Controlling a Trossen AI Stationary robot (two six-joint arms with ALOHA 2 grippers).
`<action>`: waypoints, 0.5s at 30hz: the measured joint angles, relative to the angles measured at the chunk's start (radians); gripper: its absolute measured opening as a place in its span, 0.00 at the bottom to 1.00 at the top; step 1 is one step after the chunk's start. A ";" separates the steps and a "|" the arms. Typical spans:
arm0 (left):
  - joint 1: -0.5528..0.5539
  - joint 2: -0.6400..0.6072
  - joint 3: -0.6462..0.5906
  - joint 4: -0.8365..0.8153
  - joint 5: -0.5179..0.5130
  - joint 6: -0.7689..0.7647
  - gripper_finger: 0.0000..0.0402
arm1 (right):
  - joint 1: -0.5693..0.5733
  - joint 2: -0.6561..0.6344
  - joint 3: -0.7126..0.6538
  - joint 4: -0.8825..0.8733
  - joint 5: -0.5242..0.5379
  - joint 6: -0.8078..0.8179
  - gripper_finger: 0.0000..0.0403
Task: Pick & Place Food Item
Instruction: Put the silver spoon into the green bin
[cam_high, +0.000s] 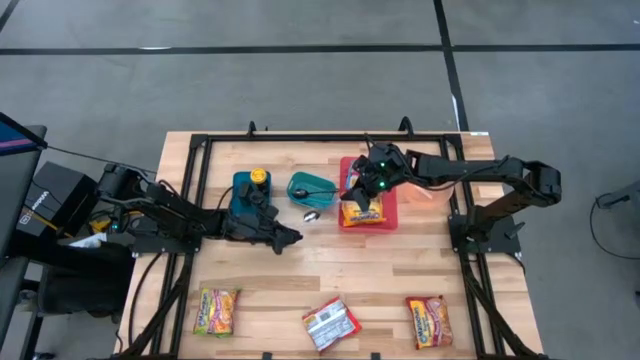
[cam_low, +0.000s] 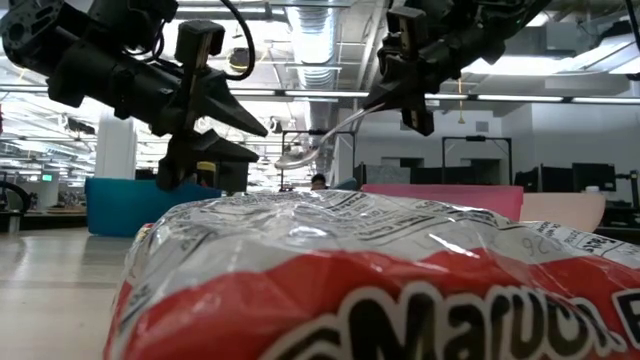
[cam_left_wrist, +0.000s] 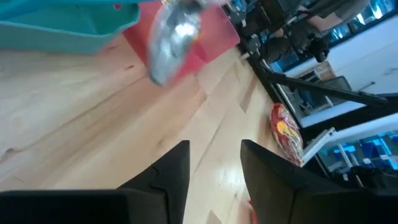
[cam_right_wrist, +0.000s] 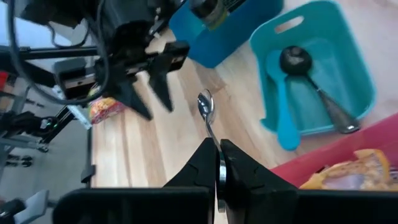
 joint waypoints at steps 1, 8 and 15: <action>0.000 0.000 0.000 0.002 0.018 -0.007 0.34 | -0.003 0.000 0.000 0.001 0.008 -0.003 0.00; -0.005 0.003 -0.005 -0.015 0.080 -0.014 0.33 | -0.037 0.000 0.000 0.037 0.036 -0.010 0.00; -0.006 0.003 -0.005 -0.010 0.054 -0.011 0.33 | -0.073 0.004 0.000 0.064 0.144 0.048 0.01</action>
